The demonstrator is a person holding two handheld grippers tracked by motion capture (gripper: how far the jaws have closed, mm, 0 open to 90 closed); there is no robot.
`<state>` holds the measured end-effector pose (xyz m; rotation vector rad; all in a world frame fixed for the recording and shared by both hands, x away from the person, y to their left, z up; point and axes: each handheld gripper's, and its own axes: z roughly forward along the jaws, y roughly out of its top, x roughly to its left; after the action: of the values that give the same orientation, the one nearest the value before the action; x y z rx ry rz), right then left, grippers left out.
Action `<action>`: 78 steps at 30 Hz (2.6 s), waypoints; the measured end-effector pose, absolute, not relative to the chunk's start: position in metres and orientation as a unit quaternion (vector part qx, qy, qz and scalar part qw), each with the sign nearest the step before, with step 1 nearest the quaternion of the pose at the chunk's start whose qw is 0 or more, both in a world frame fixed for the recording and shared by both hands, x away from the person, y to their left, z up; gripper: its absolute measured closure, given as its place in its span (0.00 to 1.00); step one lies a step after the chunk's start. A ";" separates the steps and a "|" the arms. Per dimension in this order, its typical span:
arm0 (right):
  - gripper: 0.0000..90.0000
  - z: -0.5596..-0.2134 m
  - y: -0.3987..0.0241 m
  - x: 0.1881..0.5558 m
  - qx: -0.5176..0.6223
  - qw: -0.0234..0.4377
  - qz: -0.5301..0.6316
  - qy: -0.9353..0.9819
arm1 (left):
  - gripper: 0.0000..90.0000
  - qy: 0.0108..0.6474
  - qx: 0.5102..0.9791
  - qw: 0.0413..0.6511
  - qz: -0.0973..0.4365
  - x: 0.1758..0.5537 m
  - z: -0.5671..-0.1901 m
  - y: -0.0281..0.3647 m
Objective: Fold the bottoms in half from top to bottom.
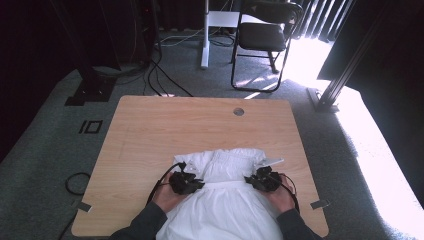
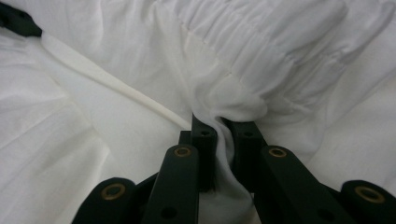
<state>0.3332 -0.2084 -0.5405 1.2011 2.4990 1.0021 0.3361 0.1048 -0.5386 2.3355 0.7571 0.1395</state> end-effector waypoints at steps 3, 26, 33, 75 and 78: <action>0.92 -0.540 -0.198 0.343 0.406 0.097 0.334 0.845 | 0.94 0.304 0.889 0.338 0.050 0.350 -0.539 0.115; 0.92 -0.537 -0.153 0.459 0.446 0.114 0.336 0.822 | 0.94 0.370 0.881 0.239 0.172 0.465 -0.526 0.112; 0.93 -0.535 -0.167 0.497 0.476 0.103 0.328 0.809 | 0.94 0.396 0.872 0.227 0.179 0.487 -0.524 0.090; 0.92 -0.495 -0.220 0.317 0.359 0.131 0.438 0.814 | 0.95 0.270 0.898 0.326 0.119 0.312 -0.501 0.106; 0.92 -0.517 -0.216 0.313 0.371 0.102 0.420 0.821 | 0.95 0.272 0.908 0.297 0.113 0.310 -0.519 0.104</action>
<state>0.3134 -0.2159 -0.5169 1.0966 2.4251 1.2409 0.3102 0.1045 -0.5186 2.4146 0.7232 0.3009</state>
